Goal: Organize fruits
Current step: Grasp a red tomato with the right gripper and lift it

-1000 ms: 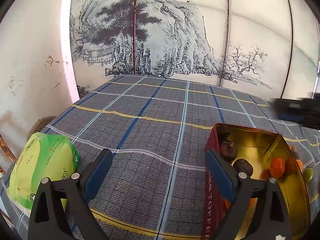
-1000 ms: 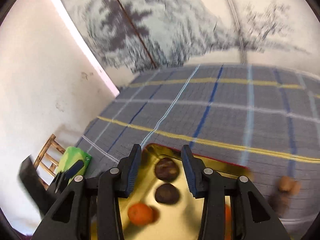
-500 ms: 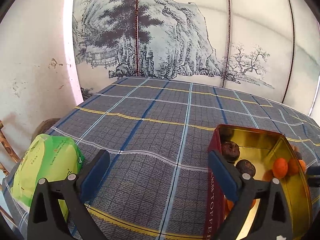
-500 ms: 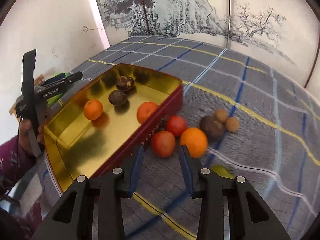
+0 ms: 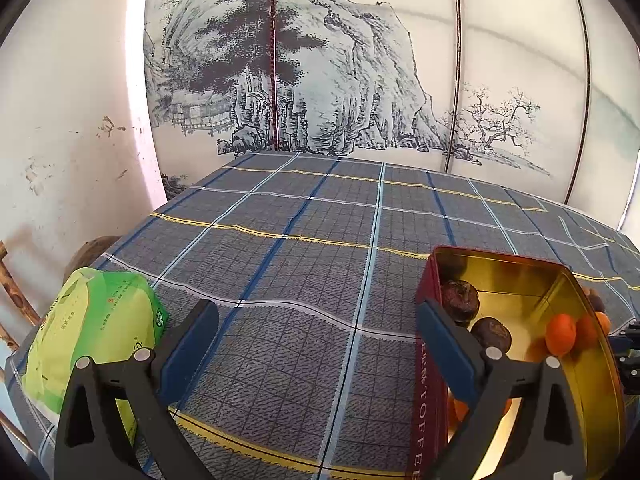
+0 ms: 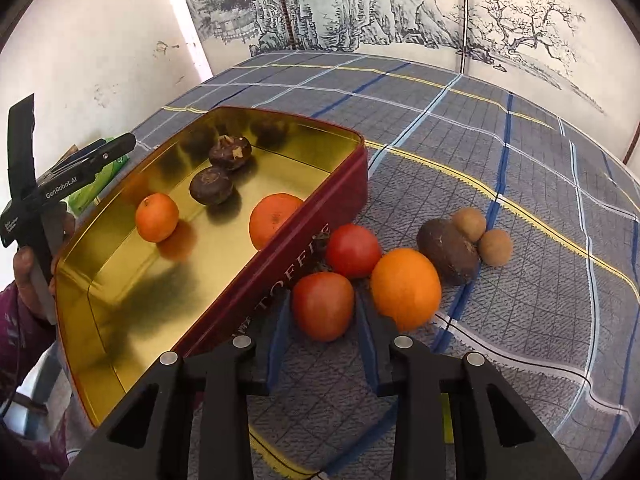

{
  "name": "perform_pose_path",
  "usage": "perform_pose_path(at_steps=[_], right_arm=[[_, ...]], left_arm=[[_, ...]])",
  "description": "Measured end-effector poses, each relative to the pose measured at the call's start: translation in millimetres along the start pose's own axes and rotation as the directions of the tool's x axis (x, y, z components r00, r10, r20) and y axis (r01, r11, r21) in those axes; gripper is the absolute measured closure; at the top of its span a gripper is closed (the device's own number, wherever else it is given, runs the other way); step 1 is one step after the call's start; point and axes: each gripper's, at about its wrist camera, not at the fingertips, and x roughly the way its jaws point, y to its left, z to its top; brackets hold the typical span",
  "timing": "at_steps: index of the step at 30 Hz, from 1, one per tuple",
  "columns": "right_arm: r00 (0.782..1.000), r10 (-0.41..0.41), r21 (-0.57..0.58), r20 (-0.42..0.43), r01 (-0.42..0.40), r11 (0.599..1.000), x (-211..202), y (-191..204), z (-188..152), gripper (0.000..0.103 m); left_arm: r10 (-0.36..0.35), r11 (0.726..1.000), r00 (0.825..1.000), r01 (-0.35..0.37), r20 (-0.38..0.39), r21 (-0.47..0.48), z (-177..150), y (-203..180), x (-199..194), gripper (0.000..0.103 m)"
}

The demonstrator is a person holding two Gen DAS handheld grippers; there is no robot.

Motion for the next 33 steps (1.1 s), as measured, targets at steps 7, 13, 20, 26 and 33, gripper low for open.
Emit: perform_pose_path(at_steps=[7,13,20,26,33], right_arm=[[0.977,-0.105,0.178,0.184,0.072,0.982,-95.1,-47.3,-41.9,0.071],[0.911,-0.401,0.42,0.099,0.328,0.846,-137.0,-145.0,-100.8,0.071],[0.877,-0.479,0.511,0.036,0.396,0.763,-139.6,-185.2,-139.1,0.07],[0.892,-0.446,0.562,0.066,0.336,0.756,-139.5,-196.6,-149.2,0.07],[0.92,-0.38,0.584,0.094,0.258,0.77,-136.7,-203.6,-153.5,0.07]], left_arm=[[0.005,1.0,1.0,-0.005,-0.003,-0.003,-1.7,-0.7,1.4,0.004],[0.028,0.993,0.999,-0.025,-0.027,0.117,-1.6,-19.6,1.9,0.018],[-0.195,0.961,0.98,0.182,0.041,0.207,34.0,-90.8,-84.2,0.006],[-0.382,0.851,0.917,0.398,-0.115,0.343,37.2,-182.5,-102.1,0.006],[-0.442,0.766,0.864,0.503,-0.24,0.4,17.5,-261.3,-90.5,0.006]])
